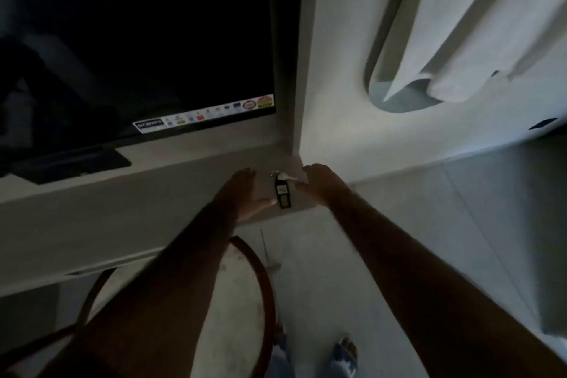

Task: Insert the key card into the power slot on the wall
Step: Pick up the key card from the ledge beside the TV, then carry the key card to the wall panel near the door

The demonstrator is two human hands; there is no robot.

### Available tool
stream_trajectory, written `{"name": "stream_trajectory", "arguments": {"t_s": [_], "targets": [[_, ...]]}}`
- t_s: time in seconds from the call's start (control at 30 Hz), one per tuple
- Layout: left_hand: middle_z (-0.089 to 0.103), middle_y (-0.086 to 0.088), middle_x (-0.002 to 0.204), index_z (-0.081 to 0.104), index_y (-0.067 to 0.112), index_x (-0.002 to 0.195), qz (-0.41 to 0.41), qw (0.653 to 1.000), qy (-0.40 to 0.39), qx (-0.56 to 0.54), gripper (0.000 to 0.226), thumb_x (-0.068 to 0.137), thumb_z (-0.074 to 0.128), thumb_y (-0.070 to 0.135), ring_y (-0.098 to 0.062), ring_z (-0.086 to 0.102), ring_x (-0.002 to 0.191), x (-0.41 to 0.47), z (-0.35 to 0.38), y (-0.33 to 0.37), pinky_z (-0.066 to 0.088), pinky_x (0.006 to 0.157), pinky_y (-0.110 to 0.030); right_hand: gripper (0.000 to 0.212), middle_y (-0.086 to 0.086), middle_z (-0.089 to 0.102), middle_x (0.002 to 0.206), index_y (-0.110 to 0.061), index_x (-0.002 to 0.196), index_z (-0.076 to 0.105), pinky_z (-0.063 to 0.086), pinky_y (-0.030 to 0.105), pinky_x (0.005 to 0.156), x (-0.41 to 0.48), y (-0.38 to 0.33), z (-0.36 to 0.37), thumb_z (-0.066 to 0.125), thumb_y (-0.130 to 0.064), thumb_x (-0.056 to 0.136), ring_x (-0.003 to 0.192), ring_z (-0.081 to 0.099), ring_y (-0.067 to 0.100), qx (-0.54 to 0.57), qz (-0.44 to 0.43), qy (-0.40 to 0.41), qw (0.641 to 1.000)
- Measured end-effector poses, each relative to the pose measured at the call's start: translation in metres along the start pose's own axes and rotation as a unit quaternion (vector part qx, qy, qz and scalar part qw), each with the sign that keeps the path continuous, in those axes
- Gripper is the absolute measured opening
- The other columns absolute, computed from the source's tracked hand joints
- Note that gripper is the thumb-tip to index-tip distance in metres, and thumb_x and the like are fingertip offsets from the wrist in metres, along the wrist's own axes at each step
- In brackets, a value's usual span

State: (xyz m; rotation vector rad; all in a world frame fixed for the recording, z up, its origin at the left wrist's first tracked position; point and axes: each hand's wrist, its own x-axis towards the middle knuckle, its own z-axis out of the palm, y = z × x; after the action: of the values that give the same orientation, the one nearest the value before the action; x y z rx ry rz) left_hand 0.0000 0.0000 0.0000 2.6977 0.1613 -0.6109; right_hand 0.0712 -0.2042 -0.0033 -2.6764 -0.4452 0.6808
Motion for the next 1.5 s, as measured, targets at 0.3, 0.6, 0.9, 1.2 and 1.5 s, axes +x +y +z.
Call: {"name": "stream_trajectory", "arguments": {"t_s": [0.3, 0.6, 0.9, 1.2, 1.5], "targets": [[0.002, -0.014, 0.168, 0.011, 0.009, 0.158, 0.003, 0.997, -0.017, 0.077, 0.103, 0.087, 0.055, 0.068, -0.031, 0.006, 0.154, -0.004, 0.047, -0.039, 0.014, 0.123, -0.044, 0.039, 0.017, 0.068, 0.118, -0.005, 0.113, 0.065, 0.053, 0.04, 0.089, 0.034, -0.043, 0.055, 0.062, -0.038, 0.092, 0.112, 0.064, 0.035, 0.053, 0.091, 0.059, 0.993], [0.004, -0.013, 0.168, 0.013, 0.013, 0.158, -0.004, 0.997, 0.004, 0.073, 0.103, 0.084, 0.053, 0.073, -0.031, 0.008, 0.153, 0.001, 0.058, -0.043, 0.014, 0.122, -0.046, 0.051, 0.015, 0.071, 0.115, -0.009, 0.111, 0.062, 0.055, 0.036, 0.081, 0.049, -0.046, 0.064, 0.085, -0.025, 0.068, 0.106, 0.068, 0.035, 0.136, 0.144, 0.086, 0.976], [0.003, -0.01, 0.168, 0.015, 0.013, 0.158, -0.019, 0.998, -0.035, 0.042, 0.099, 0.086, 0.051, 0.071, -0.027, 0.005, 0.154, 0.003, 0.043, -0.034, 0.017, 0.122, -0.046, 0.049, 0.006, 0.067, 0.122, -0.016, 0.118, 0.071, 0.044, 0.025, 0.086, 0.038, -0.03, 0.06, 0.08, -0.039, 0.076, 0.117, 0.061, 0.023, 0.09, 0.143, -0.008, 0.986], [-0.001, -0.009, 0.169, 0.011, 0.013, 0.16, 0.019, 0.999, -0.017, 0.043, 0.099, 0.089, 0.047, 0.071, -0.027, 0.003, 0.155, -0.006, 0.006, 0.008, 0.013, 0.124, -0.044, 0.028, 0.007, 0.074, 0.086, -0.008, 0.106, 0.078, 0.058, 0.037, 0.088, 0.005, 0.002, 0.002, 0.075, -0.021, 0.081, 0.082, 0.07, 0.022, 0.251, 0.16, 0.027, 0.954], [0.007, -0.012, 0.169, 0.014, 0.011, 0.159, 0.11, 0.993, 0.039, 0.035, 0.103, 0.086, 0.047, 0.075, -0.027, 0.007, 0.155, -0.017, -0.04, 0.09, 0.014, 0.124, -0.044, 0.026, 0.014, 0.068, 0.08, -0.012, 0.092, 0.074, 0.052, 0.027, 0.059, -0.074, 0.03, -0.092, 0.072, 0.006, 0.073, 0.061, 0.057, 0.018, 0.4, 0.158, 0.117, 0.895]]}}
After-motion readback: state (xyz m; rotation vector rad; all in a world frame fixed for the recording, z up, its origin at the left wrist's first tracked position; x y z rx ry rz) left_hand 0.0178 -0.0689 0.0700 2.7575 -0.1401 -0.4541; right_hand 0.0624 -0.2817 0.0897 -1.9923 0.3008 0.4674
